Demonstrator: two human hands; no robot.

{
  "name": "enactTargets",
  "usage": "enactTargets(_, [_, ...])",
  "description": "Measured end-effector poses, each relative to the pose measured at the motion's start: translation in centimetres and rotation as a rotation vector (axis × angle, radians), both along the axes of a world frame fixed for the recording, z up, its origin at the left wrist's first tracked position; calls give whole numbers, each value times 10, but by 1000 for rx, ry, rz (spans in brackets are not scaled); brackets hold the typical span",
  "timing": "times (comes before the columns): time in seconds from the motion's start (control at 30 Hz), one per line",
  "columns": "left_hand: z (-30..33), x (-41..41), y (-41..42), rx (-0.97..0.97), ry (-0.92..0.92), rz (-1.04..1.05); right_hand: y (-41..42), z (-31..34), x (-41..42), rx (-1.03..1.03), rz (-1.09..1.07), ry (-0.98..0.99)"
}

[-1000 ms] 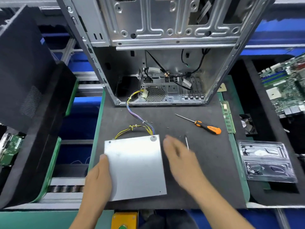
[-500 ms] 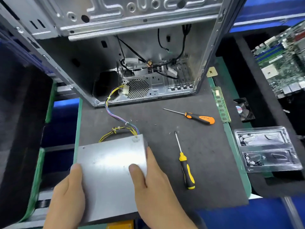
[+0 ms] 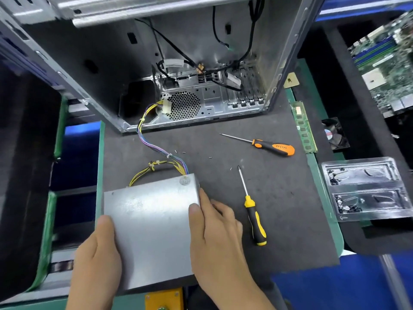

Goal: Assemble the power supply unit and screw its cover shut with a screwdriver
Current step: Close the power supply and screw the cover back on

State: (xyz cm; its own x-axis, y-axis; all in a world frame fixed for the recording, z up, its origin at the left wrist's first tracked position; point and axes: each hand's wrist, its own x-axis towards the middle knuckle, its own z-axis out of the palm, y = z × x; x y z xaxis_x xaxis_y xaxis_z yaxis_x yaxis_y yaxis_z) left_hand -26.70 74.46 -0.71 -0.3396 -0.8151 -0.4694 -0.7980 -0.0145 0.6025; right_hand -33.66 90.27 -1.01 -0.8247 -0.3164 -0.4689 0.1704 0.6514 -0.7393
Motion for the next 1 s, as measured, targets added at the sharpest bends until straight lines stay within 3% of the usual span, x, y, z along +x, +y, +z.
enactTargets(0.3, [0, -4, 5, -14, 27, -102, -4, 4, -1, -164, -205, -198])
enactTargets(0.6, [10, -6, 10, -44, 96, -177, 5, 10, -11, -191, -163, -185])
enactTargets(0.73, [6, -10, 15, 38, 147, -237, 11, 10, -23, -158, -222, -104])
enactTargets(0.9, [-2, -6, -4, 87, 303, -581, 40, 9, -42, -225, -16, -207])
enactTargets(1.0, [5, -3, -15, -18, 169, -932, 51, 11, -53, -241, 75, -234])
